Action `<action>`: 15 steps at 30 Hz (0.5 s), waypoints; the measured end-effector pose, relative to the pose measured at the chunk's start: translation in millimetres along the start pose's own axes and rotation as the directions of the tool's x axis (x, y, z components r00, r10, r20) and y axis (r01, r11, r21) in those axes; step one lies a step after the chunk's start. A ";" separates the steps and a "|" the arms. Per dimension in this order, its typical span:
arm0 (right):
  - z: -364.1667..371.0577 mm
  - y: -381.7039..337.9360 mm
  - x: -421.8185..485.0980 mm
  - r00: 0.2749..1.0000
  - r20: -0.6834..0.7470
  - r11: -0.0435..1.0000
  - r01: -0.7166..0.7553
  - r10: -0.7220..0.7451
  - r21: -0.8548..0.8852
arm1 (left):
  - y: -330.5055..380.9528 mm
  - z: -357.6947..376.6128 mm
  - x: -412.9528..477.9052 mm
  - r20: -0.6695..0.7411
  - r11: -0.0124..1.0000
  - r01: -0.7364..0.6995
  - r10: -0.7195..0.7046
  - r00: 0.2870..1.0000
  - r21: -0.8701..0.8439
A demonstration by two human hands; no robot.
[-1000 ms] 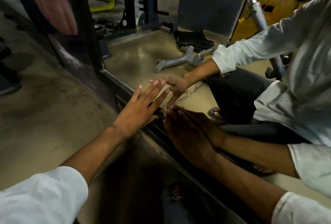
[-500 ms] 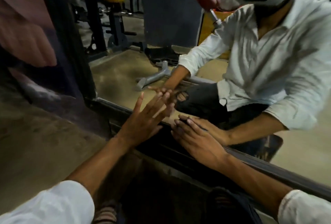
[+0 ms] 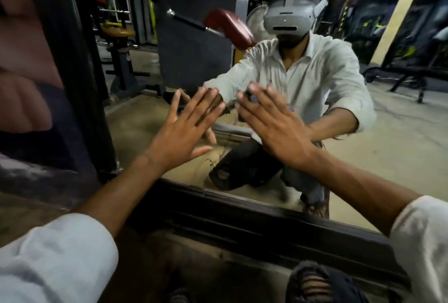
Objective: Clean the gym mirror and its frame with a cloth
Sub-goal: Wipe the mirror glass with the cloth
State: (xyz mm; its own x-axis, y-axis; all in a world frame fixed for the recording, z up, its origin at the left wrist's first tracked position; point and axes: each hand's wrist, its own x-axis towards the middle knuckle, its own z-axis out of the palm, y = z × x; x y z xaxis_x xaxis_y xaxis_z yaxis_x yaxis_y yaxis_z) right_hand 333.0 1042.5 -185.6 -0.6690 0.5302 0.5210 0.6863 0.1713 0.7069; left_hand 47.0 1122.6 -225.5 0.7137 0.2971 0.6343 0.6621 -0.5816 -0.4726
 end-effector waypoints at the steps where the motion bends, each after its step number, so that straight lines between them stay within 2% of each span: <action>1: 4.5 -5.9 -2.0 0.992 0.038 0.993 0.121 -0.122 0.014 | 0.8 0.7 -1.0 0.017 1.000 -0.004 0.003 1.000 0.015; 2: 0.9 -11.5 -0.1 0.966 0.076 0.966 0.241 -0.248 0.097 | 1.6 0.9 -1.6 0.028 1.000 -0.004 0.003 1.000 0.028; 3: -0.1 -10.2 3.2 0.942 0.044 0.930 0.321 -0.334 0.176 | 1.5 0.1 -1.4 0.037 0.999 -0.004 0.003 0.999 0.042; 4: -6.2 -7.7 7.8 0.938 0.011 0.905 0.333 -0.348 0.264 | 1.0 -1.4 -1.0 0.050 0.998 -0.008 0.005 0.999 0.059; 5: -12.5 -1.8 10.7 0.927 0.022 0.892 0.353 -0.373 0.281 | 0.4 -3.4 -1.2 0.058 0.998 -0.015 0.011 0.998 0.068; 6: -23.0 4.5 15.8 0.931 0.062 0.910 0.337 -0.361 0.242 | -0.5 -4.5 -1.7 0.059 0.997 -0.021 0.016 0.998 0.071; 7: -30.6 12.7 21.7 0.956 0.096 0.948 0.256 -0.277 0.188 | -1.6 -4.2 -2.1 0.051 0.997 -0.025 0.022 0.998 0.070; 9: -45.3 22.4 34.5 0.997 0.046 0.995 0.065 -0.068 0.076 | -3.8 -0.2 -2.5 0.035 0.997 -0.025 0.023 0.999 0.071; 11: -49.4 20.2 40.0 0.998 -0.017 0.998 -0.066 0.066 0.025 | -3.1 3.5 -2.8 0.024 0.998 -0.021 0.019 1.000 0.058; 13: -35.7 0.0 37.0 0.997 -0.022 0.996 -0.071 0.072 0.050 | -4.3 11.5 -4.0 0.008 0.998 -0.020 0.020 1.000 0.052; 15: -20.9 -16.4 33.4 0.996 0.085 0.998 0.017 -0.022 0.059 | -5.4 16.6 -6.9 -0.020 0.999 -0.015 0.016 1.000 0.050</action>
State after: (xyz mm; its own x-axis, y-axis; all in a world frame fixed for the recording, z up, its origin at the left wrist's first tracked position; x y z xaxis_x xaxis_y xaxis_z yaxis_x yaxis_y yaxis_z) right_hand 293.5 1040.0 -169.8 -0.6573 0.5952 0.4622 0.6902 0.2291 0.6864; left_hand 42.2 1136.3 -237.5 0.7195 0.2724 0.6388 0.6619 -0.5473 -0.5121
